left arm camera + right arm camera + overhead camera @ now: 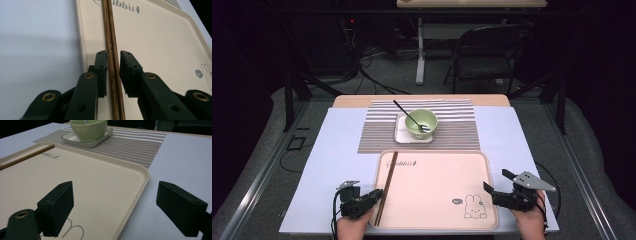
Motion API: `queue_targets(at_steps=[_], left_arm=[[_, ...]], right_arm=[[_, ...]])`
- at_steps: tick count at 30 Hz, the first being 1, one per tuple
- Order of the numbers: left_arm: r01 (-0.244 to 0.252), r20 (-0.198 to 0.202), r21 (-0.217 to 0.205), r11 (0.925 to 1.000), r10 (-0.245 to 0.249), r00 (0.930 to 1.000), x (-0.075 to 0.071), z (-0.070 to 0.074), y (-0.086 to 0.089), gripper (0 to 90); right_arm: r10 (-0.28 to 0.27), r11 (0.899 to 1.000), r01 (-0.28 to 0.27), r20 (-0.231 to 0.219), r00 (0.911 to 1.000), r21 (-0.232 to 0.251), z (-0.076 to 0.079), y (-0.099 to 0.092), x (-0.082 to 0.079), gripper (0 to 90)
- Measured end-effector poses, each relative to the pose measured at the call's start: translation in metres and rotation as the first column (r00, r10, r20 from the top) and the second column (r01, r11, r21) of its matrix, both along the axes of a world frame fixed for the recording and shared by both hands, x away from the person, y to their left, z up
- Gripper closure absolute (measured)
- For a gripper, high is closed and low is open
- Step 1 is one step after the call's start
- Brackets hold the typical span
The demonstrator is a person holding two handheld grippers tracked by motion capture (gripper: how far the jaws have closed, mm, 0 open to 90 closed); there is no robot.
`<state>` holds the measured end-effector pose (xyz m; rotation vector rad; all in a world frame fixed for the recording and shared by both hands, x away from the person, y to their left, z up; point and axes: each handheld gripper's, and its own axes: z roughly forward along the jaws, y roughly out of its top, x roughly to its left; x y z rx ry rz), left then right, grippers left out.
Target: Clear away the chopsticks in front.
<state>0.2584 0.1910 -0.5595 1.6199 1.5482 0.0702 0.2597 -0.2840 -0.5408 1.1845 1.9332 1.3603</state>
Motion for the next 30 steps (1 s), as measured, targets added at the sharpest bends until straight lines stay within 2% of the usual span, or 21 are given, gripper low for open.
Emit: queue_targets(at_steps=[6,9,13,15,18,20,24,30], left_arm=[[0.004,0.033,0.011,0.9999,-0.004,0.9994,-0.001,0.003,-0.002,65.1],[-0.002,0.037,0.003,1.0,0.001,0.9993,0.0,0.003,-0.001,60.0],[0.004,0.063,0.002,1.0,-0.004,0.998,0.0,0.004,-0.001,55.6],[0.006,0.081,0.016,0.9999,-0.007,0.9967,0.0,0.004,-0.001,53.5],[0.017,0.144,0.07,0.9974,-0.027,0.9892,0.0,0.005,-0.002,49.5],[0.02,0.16,0.083,0.9964,-0.033,0.9866,0.0,0.007,-0.003,47.9],[0.022,0.164,0.077,0.9968,-0.034,0.9859,0.003,0.012,-0.004,41.4],[0.023,0.117,0.07,0.9973,-0.031,0.9927,0.01,0.016,-0.004,29.3]], right_arm=[[0.002,1.0,-0.002,0.0,1.0,-0.002,0.0,0.0,0.0,14.0],[0.001,1.0,-0.001,0.001,1.0,-0.002,0.0,0.0,0.0,14.0],[0.002,1.0,-0.002,0.001,1.0,-0.005,0.0,0.0,0.0,14.1],[0.002,1.0,-0.002,0.001,1.0,-0.005,0.0,0.0,0.0,14.1],[0.001,1.0,-0.001,0.001,1.0,-0.005,0.0,0.0,0.0,14.0],[0.0,1.0,0.0,-0.001,1.0,-0.003,0.0,0.0,0.0,14.1],[-0.001,1.0,0.0,-0.002,1.0,-0.005,-0.001,0.0,0.001,14.0],[-0.001,1.0,0.001,-0.001,1.0,-0.003,0.0,0.0,0.001,14.1]])
